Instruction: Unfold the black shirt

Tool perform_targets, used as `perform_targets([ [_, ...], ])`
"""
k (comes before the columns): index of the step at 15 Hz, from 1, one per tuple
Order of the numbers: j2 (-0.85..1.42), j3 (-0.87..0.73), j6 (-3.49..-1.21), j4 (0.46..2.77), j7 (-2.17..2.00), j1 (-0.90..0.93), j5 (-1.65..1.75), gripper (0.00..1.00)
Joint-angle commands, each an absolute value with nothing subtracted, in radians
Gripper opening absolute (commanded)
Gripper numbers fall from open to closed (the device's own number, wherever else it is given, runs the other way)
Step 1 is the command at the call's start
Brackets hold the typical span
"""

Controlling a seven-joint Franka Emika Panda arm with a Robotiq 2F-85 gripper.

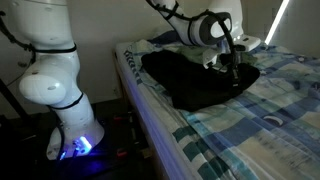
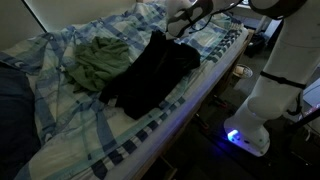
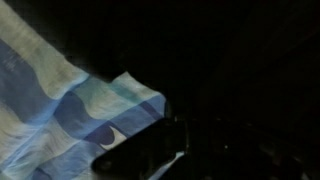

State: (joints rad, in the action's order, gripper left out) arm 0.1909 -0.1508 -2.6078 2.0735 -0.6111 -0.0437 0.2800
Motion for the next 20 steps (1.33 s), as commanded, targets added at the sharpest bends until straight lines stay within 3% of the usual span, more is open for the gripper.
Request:
perform_targets([
  [1,0.255,-0.157,-2.613,1.998,-0.548,-0.053,0.222,0.01],
  [2,0.266,-0.156,-2.61,1.987,-0.53,-0.05,0.208,0.01],
  [3,0.276,-0.157,-2.605,1.979,-0.522,-0.044,0.202,0.12],
  [4,0.281,-0.158,-2.595,1.975,-0.52,-0.038,0.199,0.3],
  [13,0.132,-0.227,-2.421,2.065,-0.655,0.025,0.381,0.95],
  [15,0.08,-0.215,-2.338,2.089,-0.666,0.004,0.396,1.0],
  [20,0.013,-0.18,-2.144,2.11,-0.644,-0.035,0.363,1.0],
])
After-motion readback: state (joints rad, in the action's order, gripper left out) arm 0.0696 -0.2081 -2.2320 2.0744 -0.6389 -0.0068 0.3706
